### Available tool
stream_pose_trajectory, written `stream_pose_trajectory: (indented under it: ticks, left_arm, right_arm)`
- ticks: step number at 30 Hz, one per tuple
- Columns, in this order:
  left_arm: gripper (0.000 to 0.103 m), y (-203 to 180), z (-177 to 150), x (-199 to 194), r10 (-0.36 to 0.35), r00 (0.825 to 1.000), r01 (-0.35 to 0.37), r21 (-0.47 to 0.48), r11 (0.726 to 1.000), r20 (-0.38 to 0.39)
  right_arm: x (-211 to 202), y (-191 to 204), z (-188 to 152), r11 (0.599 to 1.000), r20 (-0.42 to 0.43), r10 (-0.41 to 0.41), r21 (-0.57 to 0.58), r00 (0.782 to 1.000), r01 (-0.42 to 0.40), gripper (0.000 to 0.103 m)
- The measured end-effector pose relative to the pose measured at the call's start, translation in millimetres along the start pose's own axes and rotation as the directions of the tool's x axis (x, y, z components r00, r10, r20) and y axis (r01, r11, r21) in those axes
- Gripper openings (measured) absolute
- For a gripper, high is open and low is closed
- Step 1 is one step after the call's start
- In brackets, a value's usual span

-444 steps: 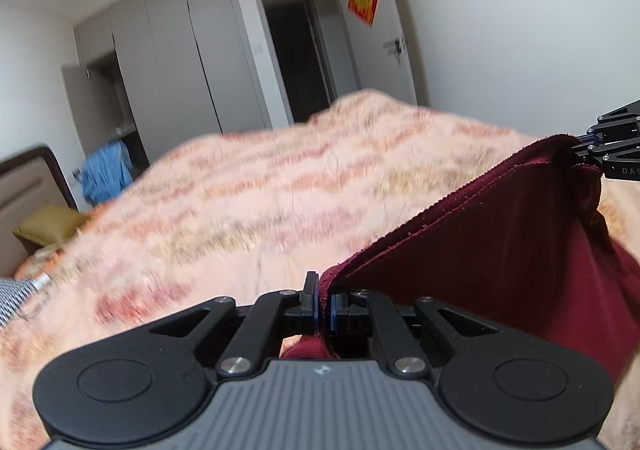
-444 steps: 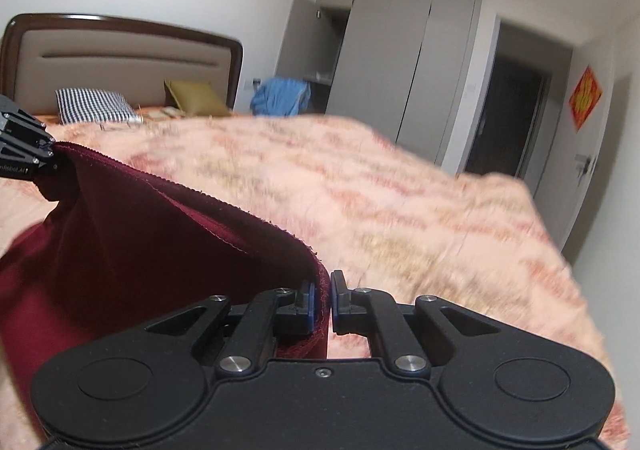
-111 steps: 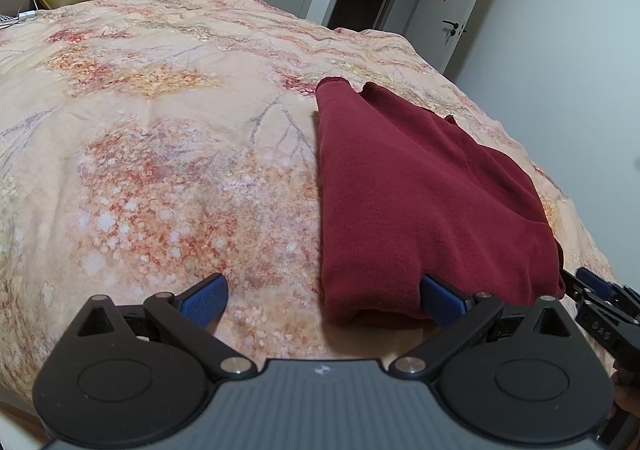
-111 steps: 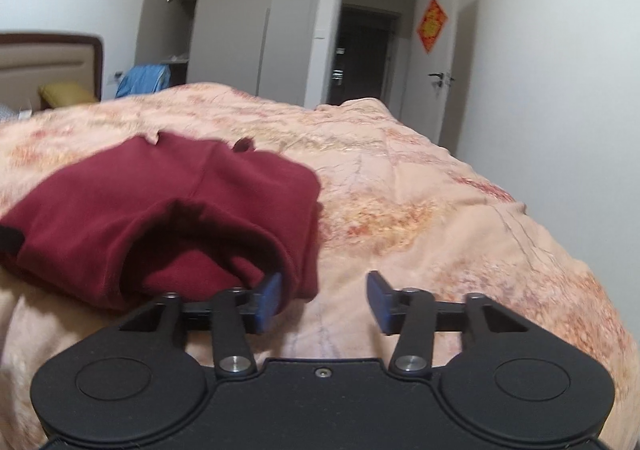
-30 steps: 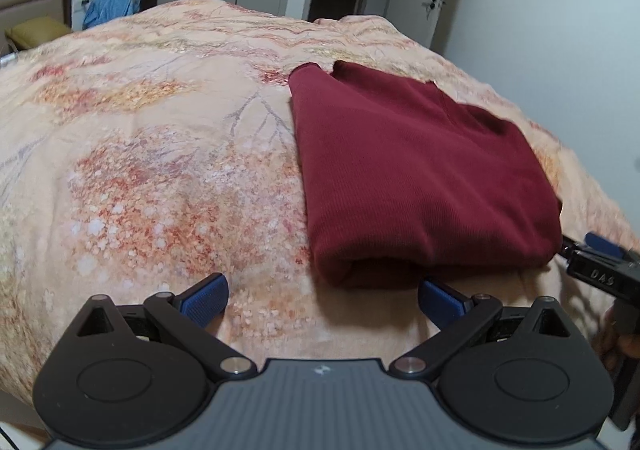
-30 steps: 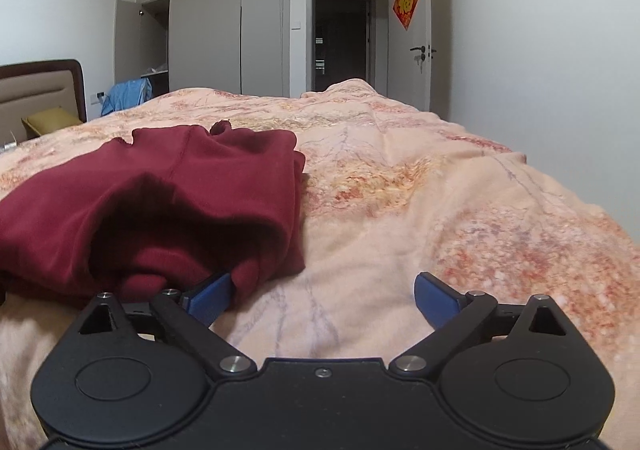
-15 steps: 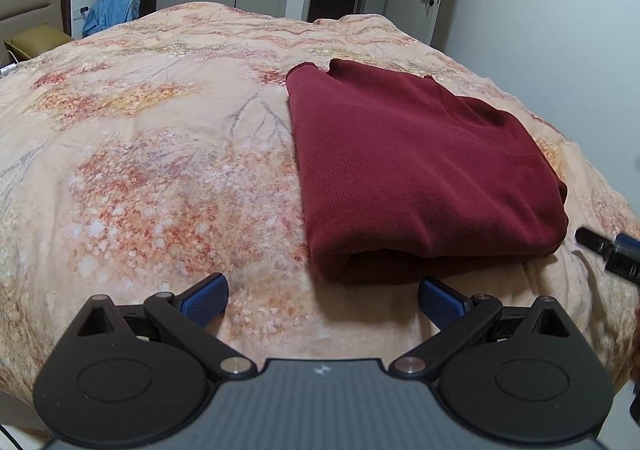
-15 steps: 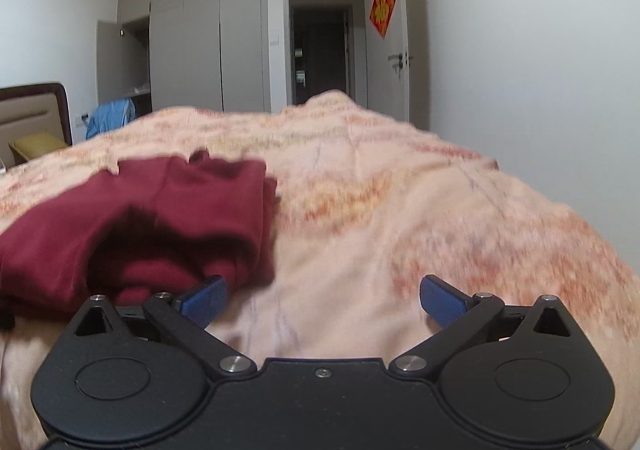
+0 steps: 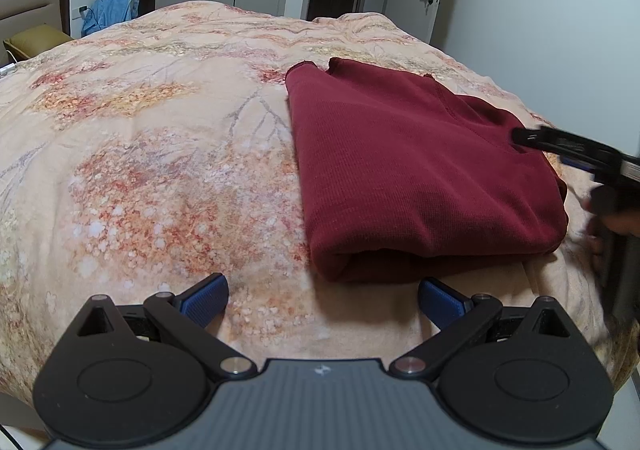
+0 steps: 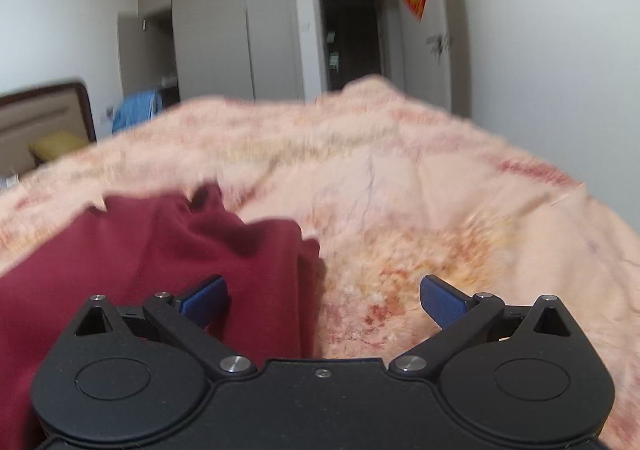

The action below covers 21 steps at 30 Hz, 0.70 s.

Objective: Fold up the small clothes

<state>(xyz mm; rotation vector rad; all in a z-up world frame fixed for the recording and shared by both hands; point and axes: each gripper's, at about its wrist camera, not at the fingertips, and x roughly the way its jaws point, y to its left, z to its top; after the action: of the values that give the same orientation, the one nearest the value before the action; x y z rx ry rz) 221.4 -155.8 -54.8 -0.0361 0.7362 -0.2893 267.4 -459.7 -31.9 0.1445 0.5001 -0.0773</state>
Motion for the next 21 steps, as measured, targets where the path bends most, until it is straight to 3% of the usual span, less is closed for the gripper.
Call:
stream_pose_trajectory:
  ticks: [3, 8, 14, 17, 19, 21]
  left_arm:
    - [0.103, -0.1, -0.2, 0.5, 0.003, 1.0, -0.003, 0.001, 1.0, 0.0]
    - [0.103, -4.0, -1.9, 3.1, 0.025, 1.0, -0.025, 0.018, 1.0, 0.001]
    - [0.103, -3.1, -1.0, 1.4, 0.003, 1.0, -0.002, 0.054, 0.999, -0.011]
    - [0.103, 1.2, 8.5, -6.2, -0.087, 0.992, 0.1, 0.154, 0.983, -0.091]
    - [0.103, 13.6, 17.0, -17.9, -0.192, 0.976, 0.203, 0.115, 0.972, -0.102]
    - [0.103, 28.8, 25.9, -28.8, -0.31, 0.948, 0.312, 0.028, 0.95, -0.072]
  right_arm:
    - [16.8, -5.7, -4.4, 0.998, -0.062, 0.058, 0.031, 0.996, -0.057, 0.103]
    - [9.5, -20.7, -15.9, 0.986, -0.003, 0.122, 0.114, 0.993, -0.121, 0.103]
    - [5.7, -21.6, -18.7, 0.983, 0.016, 0.14, 0.121, 0.99, -0.141, 0.103]
    - [4.9, -24.8, -19.8, 0.977, 0.028, 0.162, 0.134, 0.986, -0.165, 0.103]
    - [3.0, -27.0, -20.8, 0.973, 0.037, 0.18, 0.141, 0.983, -0.183, 0.103]
    - [1.2, -28.7, -21.8, 0.968, 0.048, 0.2, 0.147, 0.979, -0.205, 0.103]
